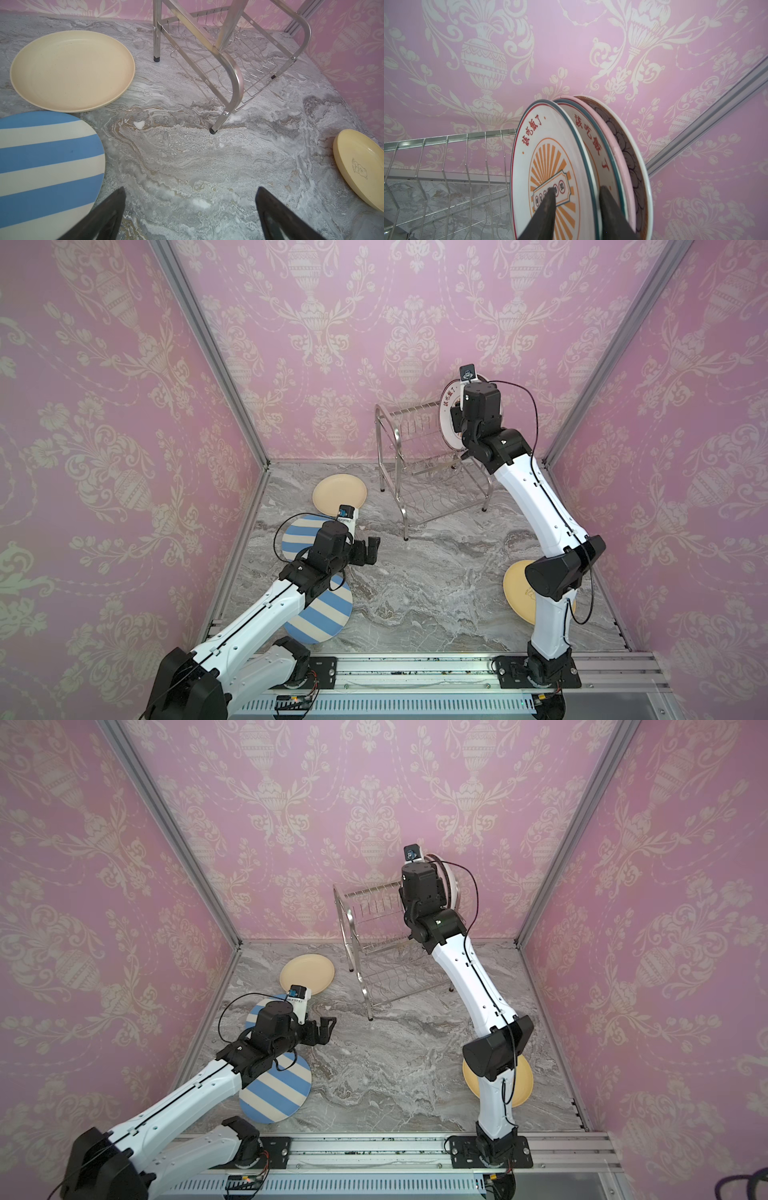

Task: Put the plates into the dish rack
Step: 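Push the held sunburst plate down into the rack slot with the right gripper, then open the right gripper and withdraw it from the rack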

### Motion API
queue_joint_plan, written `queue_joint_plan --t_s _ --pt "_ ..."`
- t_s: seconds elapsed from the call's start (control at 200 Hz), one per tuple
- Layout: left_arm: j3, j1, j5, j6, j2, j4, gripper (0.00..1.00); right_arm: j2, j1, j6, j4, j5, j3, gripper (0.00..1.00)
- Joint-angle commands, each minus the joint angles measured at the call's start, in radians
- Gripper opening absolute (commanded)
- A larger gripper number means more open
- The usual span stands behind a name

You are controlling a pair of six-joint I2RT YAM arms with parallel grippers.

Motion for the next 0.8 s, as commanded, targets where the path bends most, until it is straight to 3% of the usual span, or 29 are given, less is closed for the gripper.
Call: queue_joint_plan --t_s 0.0,0.32,0.47,0.575,0.796 --pt "-0.007 0.010 0.015 -0.023 0.008 0.014 0.99 -0.027 -0.002 -0.026 -0.015 -0.006 0.030 0.38" --pt "-0.010 0.009 0.013 -0.023 0.003 0.015 0.99 -0.029 0.002 -0.031 -0.028 -0.028 0.052 0.41" --pt "-0.003 0.009 0.012 -0.020 -0.001 0.014 0.99 -0.019 0.009 -0.042 -0.053 -0.034 0.101 0.51" --pt "-0.001 0.010 0.008 -0.019 -0.003 0.013 0.99 -0.032 0.009 -0.034 -0.060 -0.045 0.102 0.63" --pt "0.010 0.009 -0.001 -0.001 -0.010 0.007 0.99 -0.102 0.010 0.022 -0.108 -0.107 0.083 0.73"
